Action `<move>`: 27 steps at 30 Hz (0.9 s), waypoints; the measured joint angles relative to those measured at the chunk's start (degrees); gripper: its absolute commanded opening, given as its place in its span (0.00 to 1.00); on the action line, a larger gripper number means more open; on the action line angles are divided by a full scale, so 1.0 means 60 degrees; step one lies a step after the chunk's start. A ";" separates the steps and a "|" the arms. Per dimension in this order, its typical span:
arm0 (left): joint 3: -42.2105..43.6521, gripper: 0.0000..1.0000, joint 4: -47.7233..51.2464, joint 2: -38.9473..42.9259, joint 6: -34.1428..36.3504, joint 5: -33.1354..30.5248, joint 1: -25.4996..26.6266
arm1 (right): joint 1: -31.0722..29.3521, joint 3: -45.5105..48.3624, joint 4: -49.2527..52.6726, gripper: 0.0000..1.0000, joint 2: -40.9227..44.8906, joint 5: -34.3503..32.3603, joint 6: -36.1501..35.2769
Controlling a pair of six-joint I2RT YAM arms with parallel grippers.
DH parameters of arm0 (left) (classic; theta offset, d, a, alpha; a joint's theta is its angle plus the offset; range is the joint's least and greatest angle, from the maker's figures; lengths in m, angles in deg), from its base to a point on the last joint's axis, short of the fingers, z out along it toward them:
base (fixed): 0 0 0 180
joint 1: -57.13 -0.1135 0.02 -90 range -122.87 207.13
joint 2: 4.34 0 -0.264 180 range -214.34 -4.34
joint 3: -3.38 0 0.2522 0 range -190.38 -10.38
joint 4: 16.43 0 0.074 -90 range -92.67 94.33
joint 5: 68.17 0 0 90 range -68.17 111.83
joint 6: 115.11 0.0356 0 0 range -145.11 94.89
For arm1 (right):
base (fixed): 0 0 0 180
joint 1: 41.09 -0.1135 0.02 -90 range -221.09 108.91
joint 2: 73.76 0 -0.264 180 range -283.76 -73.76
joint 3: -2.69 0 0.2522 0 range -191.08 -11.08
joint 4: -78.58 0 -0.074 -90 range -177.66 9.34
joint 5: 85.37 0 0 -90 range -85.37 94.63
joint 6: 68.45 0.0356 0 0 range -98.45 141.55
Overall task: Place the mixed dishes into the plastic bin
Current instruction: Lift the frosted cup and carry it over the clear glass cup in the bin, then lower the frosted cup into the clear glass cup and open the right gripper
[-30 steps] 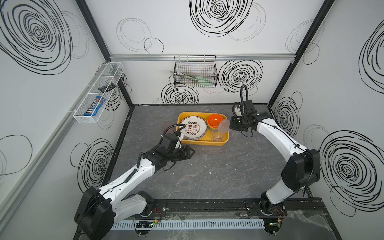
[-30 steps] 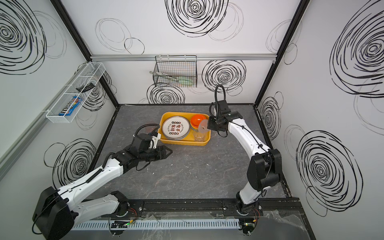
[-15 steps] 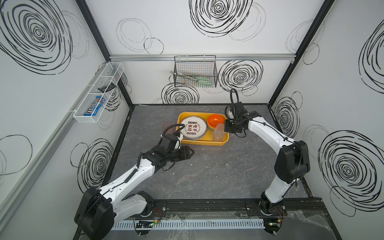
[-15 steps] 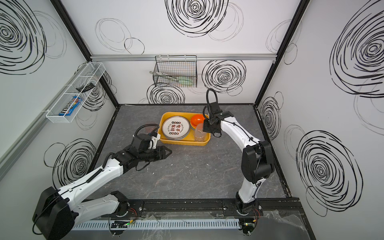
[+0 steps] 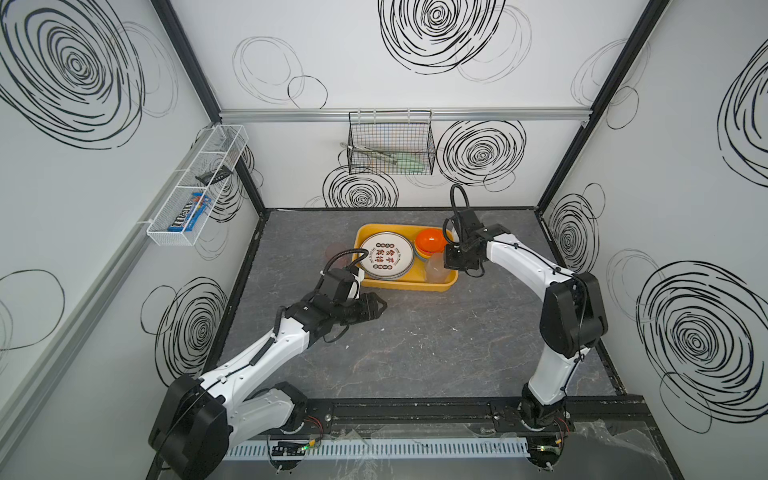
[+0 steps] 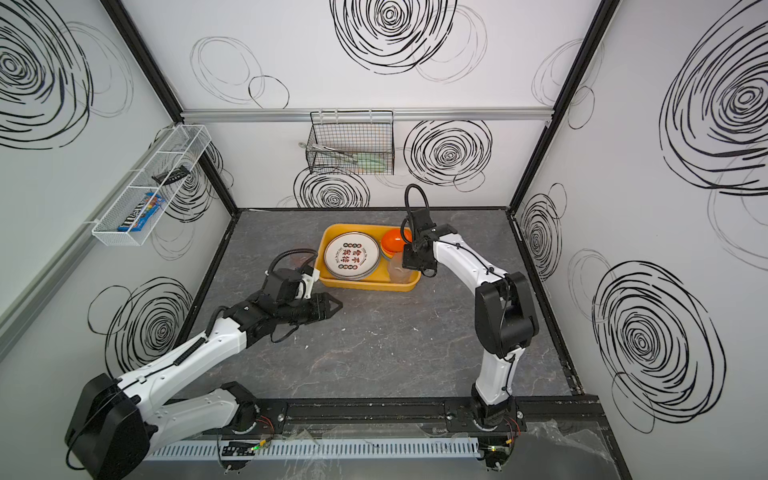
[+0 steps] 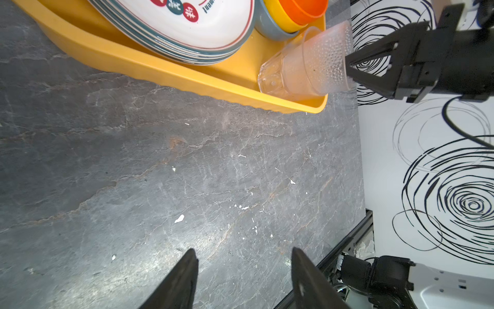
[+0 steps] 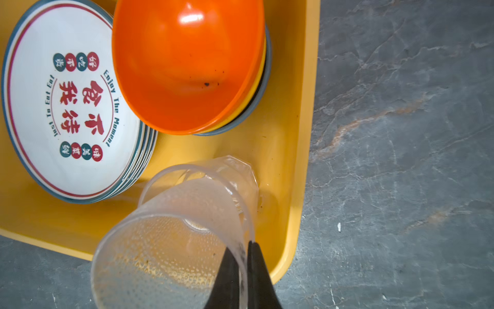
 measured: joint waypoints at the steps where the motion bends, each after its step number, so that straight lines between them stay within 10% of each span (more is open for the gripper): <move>1: 0.0004 0.60 0.0000 0.0004 0.0000 0.0015 -0.0011 | -0.0018 -0.0018 -0.0007 0.08 -0.0036 -0.0036 0.0000; 27: 0.0044 0.60 0.0215 0.0306 0.0171 0.0131 -0.0572 | -0.0379 -0.0364 0.0047 0.31 0.0204 -0.0601 0.0138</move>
